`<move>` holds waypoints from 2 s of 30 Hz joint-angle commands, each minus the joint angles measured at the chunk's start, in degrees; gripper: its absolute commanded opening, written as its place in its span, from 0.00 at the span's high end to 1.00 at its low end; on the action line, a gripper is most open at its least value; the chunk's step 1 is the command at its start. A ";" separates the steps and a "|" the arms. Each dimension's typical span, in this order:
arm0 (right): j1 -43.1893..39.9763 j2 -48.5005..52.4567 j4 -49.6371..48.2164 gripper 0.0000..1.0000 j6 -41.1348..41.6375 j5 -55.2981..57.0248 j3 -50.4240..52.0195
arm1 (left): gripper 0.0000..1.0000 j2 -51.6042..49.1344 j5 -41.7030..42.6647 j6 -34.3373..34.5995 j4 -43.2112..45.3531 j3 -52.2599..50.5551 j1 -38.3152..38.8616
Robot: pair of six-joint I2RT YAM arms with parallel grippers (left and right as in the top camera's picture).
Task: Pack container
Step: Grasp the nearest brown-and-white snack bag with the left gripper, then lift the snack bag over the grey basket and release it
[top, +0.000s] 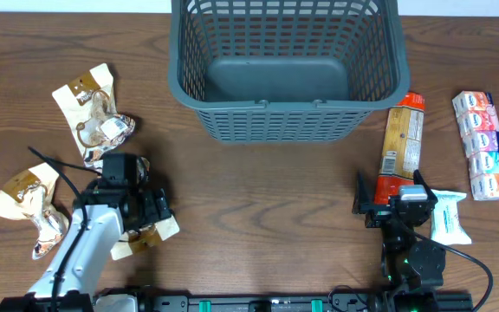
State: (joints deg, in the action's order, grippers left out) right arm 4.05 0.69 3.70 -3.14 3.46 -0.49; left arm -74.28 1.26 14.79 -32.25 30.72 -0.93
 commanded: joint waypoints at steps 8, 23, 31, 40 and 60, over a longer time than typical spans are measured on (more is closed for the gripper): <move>0.37 -0.31 -0.09 0.01 0.98 0.17 0.17 | 0.88 -0.92 -0.79 1.20 1.53 -1.40 -0.44; 0.37 -0.31 -0.09 0.01 0.98 0.17 0.17 | 0.94 -0.42 4.37 0.92 -15.47 28.37 -0.22; 0.37 -0.31 -0.11 0.01 0.98 0.17 0.17 | 0.94 -3.02 11.72 0.31 -23.23 58.03 0.35; 0.37 -0.31 -0.11 0.01 0.98 0.17 0.17 | 0.94 -18.69 14.58 -12.20 -25.86 87.17 16.52; 0.37 -0.31 -0.11 0.01 1.01 0.13 0.17 | 0.94 -38.80 10.47 -69.64 -26.53 96.15 27.80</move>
State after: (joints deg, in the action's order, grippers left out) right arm 4.05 0.69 3.60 -3.11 3.46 -0.47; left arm -109.54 13.43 -47.66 -59.33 125.60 28.38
